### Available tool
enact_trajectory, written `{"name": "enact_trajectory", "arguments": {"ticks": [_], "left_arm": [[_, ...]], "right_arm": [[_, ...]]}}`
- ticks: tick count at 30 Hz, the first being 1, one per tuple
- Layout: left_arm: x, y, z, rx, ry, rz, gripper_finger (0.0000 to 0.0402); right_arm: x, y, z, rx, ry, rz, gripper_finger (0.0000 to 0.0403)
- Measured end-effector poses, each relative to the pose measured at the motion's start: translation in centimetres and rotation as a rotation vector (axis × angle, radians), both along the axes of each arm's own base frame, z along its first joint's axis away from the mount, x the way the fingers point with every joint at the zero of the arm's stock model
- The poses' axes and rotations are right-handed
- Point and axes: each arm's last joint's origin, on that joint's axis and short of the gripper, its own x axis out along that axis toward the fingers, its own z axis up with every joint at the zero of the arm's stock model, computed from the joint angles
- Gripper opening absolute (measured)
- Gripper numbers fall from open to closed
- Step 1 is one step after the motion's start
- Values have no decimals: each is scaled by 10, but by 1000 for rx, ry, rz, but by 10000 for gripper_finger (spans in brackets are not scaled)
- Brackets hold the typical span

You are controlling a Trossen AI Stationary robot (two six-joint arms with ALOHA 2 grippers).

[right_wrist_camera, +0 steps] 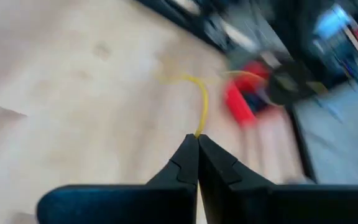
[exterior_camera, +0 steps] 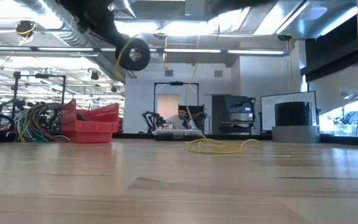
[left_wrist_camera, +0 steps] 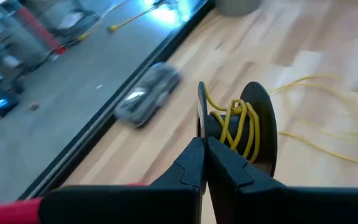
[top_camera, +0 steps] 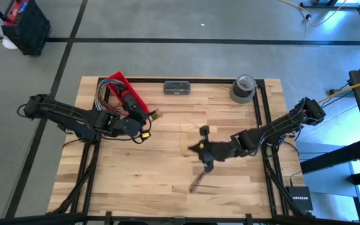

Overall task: Coil cords
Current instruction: Uncoil the yellow wire from the spool

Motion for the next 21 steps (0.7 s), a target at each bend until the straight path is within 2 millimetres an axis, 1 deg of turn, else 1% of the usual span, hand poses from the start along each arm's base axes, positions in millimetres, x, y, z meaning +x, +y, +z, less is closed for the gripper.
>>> {"name": "enact_trajectory", "arguments": {"ticks": [6, 10, 12, 15, 19, 21], "left_arm": [[1, -16, 5, -13, 0, -173, 5], [-4, -23, 3, -8, 42, -213, 5], [-7, -25, 0, -14, 79, -213, 5], [-12, -24, -5, -29, 126, -191, 5], [-17, -20, -9, -55, 159, -144, 5], [-19, -17, -11, -62, 181, -117, 5]], "right_arm": [[0, -36, -11, -38, 96, -290, 5], [-6, -52, -17, -100, 135, -478, 5], [-9, -54, -17, -140, 112, -553, 5], [-12, -56, -9, -181, 41, -631, 5], [-19, -52, 7, -163, -71, -675, 5], [-22, -46, 16, -133, -127, -665, 5]]}}
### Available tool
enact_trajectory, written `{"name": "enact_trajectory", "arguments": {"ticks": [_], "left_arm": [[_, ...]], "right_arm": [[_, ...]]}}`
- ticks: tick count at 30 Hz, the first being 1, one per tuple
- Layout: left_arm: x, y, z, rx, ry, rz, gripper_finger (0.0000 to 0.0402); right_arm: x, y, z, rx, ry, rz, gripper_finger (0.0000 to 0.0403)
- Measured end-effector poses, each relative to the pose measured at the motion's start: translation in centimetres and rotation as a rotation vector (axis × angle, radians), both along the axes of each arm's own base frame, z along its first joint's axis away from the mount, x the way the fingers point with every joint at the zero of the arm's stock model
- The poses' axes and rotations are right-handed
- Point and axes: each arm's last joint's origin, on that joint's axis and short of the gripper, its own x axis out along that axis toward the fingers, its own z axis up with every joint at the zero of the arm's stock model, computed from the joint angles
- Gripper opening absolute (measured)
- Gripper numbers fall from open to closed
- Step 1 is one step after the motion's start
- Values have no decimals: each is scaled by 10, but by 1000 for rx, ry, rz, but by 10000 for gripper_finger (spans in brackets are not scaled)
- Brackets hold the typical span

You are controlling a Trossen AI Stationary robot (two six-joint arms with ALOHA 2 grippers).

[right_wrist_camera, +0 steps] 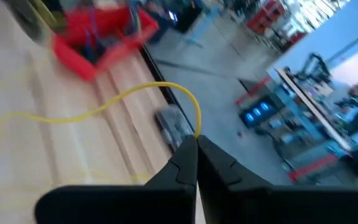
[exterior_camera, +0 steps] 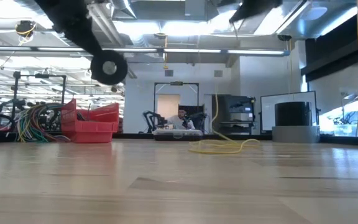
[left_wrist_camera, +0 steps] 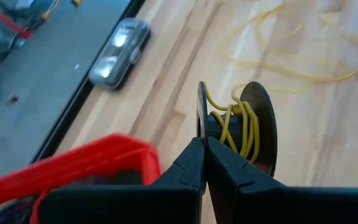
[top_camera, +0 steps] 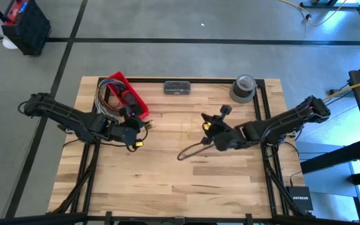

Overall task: Coil cords
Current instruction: Uncoil the yellow wire from the spool

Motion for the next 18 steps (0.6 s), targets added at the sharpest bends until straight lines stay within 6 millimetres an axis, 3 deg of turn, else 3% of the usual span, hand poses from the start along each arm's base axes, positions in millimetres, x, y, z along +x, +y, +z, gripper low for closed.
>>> {"name": "enact_trajectory", "arguments": {"ticks": [4, 12, 18], "left_arm": [[-2, 8, -3, -11, 32, 65, 5], [0, 21, -7, -19, 51, 151, 5], [-2, 28, -14, -14, 121, 207, 5]], "right_arm": [[-3, 17, 12, 10, -82, 81, 5], [-4, 52, 26, 37, -141, 407, 5], [-12, 75, 38, -12, -205, 524, 5]]}}
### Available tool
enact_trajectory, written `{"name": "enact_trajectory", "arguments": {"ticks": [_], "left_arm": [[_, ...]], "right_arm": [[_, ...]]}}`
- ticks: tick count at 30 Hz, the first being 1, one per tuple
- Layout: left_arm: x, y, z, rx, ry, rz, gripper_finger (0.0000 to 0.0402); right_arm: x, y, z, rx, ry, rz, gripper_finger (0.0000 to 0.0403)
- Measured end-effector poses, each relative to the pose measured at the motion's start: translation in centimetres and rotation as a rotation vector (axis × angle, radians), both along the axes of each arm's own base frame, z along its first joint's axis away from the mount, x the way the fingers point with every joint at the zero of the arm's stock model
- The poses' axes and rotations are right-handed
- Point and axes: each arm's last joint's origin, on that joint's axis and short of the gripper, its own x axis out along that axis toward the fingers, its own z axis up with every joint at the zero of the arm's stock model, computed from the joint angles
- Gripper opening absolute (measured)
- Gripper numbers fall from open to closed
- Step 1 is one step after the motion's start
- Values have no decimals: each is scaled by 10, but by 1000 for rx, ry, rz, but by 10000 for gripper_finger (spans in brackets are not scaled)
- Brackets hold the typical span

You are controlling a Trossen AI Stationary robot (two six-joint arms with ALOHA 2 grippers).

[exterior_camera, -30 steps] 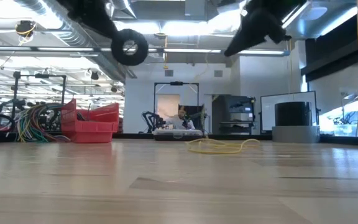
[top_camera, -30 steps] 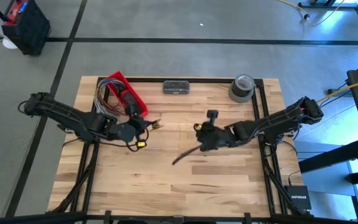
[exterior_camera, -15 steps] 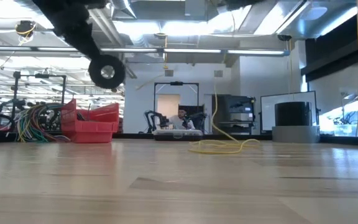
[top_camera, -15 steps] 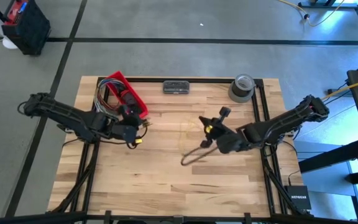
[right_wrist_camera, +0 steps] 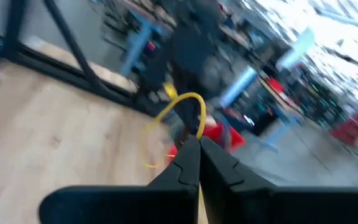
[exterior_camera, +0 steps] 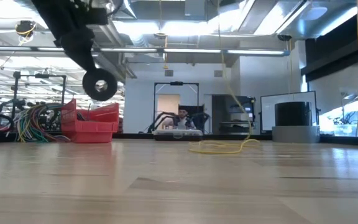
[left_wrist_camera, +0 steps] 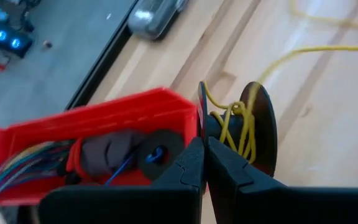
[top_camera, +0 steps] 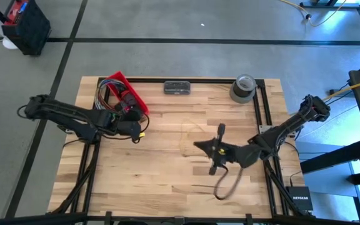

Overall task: Coil cords
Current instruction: Uncoil the yellow wire from the spool

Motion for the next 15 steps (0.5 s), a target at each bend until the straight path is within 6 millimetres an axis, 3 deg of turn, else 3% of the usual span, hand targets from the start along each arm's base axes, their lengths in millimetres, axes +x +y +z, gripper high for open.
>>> {"name": "enact_trajectory", "arguments": {"ticks": [7, 15], "left_arm": [[3, 8, -9, 4, 69, 55, 5], [6, 23, -7, 23, -17, 193, 5]], "right_arm": [[-10, 25, 9, -21, -56, 250, 5], [-12, 32, -1, -9, 50, 524, 5]]}}
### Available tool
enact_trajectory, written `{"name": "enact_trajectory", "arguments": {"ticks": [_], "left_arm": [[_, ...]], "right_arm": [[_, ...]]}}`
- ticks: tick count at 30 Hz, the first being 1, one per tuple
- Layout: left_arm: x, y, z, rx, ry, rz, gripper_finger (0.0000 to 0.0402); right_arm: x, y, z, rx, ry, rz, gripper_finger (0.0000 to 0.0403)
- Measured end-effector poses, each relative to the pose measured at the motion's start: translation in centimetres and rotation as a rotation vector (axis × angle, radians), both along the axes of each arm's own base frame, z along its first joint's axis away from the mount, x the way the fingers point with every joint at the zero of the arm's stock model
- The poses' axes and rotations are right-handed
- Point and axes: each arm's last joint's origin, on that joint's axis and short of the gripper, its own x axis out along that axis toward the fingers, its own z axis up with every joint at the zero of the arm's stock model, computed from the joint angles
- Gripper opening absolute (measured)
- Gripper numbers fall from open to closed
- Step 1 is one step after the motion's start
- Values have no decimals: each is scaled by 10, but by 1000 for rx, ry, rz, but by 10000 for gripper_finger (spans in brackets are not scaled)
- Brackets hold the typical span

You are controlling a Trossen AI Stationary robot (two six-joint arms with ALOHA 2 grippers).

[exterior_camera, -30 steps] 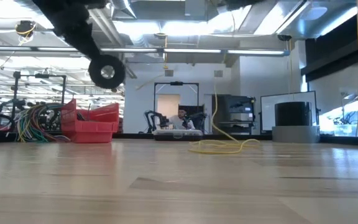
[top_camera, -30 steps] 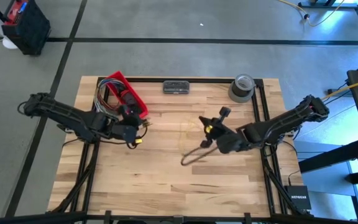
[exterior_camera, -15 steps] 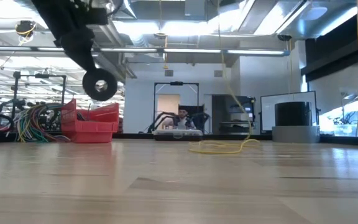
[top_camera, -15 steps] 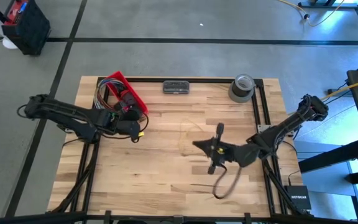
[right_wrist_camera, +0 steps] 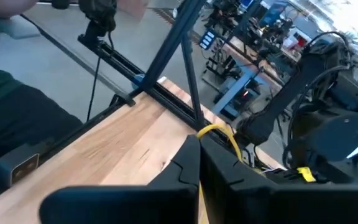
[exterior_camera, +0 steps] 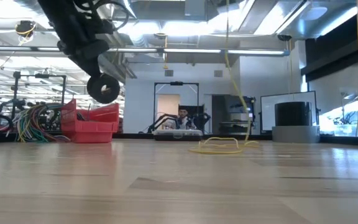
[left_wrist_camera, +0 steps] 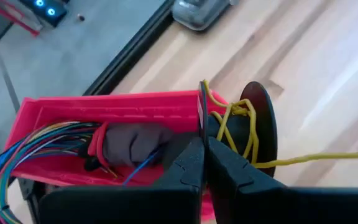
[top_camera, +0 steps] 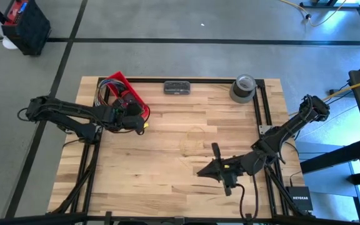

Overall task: Coil cords
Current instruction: Uncoil the yellow wire from the spool

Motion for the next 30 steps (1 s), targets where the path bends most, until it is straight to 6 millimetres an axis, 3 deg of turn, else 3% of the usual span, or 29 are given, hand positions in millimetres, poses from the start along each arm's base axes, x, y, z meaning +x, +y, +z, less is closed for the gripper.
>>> {"name": "enact_trajectory", "arguments": {"ticks": [7, 12, 17, 23, 30], "left_arm": [[10, 4, 8, 66, -134, 20, 5], [20, 3, 18, 182, -214, 4, 5], [27, 0, 31, 285, -283, -19, 5], [29, -18, 46, 202, -384, -244, 5], [12, -45, 47, 130, -335, -419, 5]], "right_arm": [[15, -11, -10, 44, 69, 44, 5], [35, -19, -28, 79, 162, 144, 5], [50, -34, -46, 71, 249, 85, 5], [56, -67, -62, 117, 428, -141, 5], [41, -110, -85, 146, 642, -718, 5]]}}
